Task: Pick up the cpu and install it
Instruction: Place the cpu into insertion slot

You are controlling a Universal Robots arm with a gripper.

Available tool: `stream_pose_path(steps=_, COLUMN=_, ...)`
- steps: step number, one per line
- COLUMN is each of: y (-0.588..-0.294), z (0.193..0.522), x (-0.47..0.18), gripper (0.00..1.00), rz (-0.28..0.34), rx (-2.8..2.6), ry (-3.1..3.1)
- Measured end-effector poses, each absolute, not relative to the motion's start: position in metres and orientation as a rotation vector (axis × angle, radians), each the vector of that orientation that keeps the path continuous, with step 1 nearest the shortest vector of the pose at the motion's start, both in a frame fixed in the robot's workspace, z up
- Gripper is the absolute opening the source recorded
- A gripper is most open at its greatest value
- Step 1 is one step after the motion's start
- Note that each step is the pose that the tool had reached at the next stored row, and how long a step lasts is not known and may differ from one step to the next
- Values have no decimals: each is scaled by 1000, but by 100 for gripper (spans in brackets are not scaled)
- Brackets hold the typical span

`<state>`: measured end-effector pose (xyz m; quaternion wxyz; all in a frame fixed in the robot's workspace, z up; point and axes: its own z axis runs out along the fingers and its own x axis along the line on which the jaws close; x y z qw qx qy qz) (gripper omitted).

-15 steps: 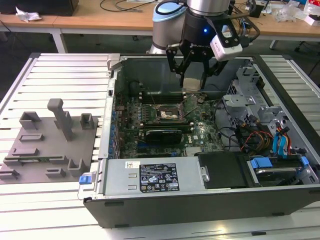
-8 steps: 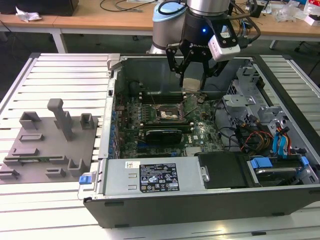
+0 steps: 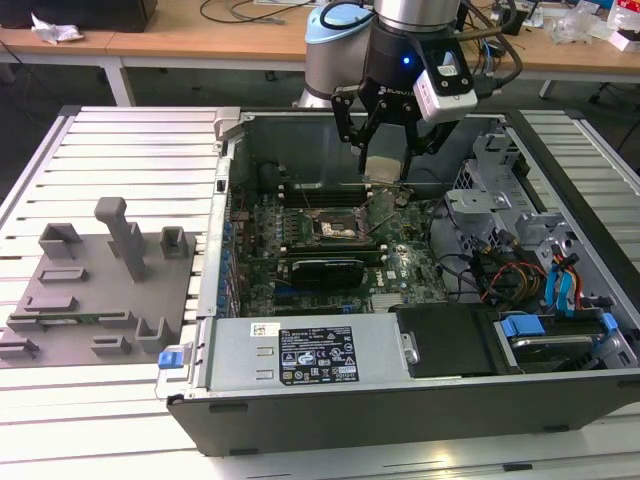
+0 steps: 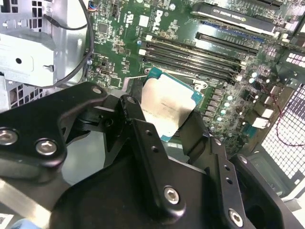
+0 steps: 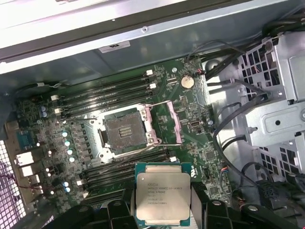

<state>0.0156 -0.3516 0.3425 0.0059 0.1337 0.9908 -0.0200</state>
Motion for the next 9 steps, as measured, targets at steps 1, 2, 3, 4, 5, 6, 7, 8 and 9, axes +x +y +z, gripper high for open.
stream_pose_path(steps=1, y=-352, z=343, x=16, gripper=55, rz=-63, rx=429, ry=3100)
stream_pose_path(steps=2, y=-352, z=343, x=16, gripper=55, rz=-63, rx=444, ry=3098)
stream_pose_path(steps=3, y=-352, z=343, x=16, gripper=55, rz=-64, rx=459, ry=3096)
stream_pose_path(steps=4, y=-352, z=343, x=16, gripper=55, rz=-64, rx=467, ry=3095)
stream_pose_path(steps=5, y=-352, z=343, x=16, gripper=55, rz=-64, rx=473, ry=3094)
stream_pose_path(steps=6, y=-352, z=343, x=16, gripper=55, rz=-64, rx=485, ry=3092)
stream_pose_path(steps=7, y=-352, z=342, x=16, gripper=55, rz=-64, rx=503, ry=3089)
stream_pose_path(steps=8, y=-352, z=342, x=16, gripper=55, rz=-64, rx=516, ry=3088)
stream_pose_path(steps=9, y=-352, z=342, x=16, gripper=55, rz=-65, rx=535, ry=3084)
